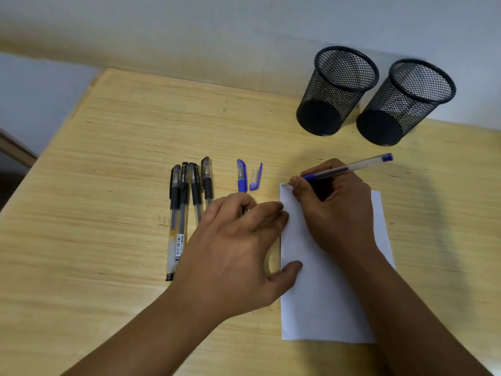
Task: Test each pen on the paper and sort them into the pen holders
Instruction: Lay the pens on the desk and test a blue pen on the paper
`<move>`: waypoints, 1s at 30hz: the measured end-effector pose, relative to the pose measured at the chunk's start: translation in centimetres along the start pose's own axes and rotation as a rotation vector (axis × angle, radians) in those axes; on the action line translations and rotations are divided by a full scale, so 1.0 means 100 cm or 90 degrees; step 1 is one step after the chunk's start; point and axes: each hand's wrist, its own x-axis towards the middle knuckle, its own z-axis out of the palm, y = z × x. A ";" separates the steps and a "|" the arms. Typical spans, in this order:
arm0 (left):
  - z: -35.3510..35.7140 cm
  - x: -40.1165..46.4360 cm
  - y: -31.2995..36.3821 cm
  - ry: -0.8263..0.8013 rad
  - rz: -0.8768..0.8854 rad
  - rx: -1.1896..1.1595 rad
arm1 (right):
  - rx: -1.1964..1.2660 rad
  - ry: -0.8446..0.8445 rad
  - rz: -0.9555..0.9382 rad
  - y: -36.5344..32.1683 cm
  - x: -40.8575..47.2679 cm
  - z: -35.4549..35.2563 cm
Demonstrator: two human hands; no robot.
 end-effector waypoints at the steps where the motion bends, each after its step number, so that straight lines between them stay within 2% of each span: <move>1: 0.000 0.000 0.000 0.003 0.000 -0.002 | 0.003 0.002 -0.003 0.000 0.000 0.000; 12: 0.000 0.002 0.003 0.010 0.000 -0.011 | 0.000 -0.019 0.005 0.000 0.001 -0.006; 21: 0.002 0.002 0.003 0.005 -0.003 -0.011 | 0.002 0.024 0.027 0.001 0.000 -0.004; 30: 0.001 0.000 0.001 0.018 0.003 -0.017 | -0.020 0.010 0.017 0.000 -0.002 -0.001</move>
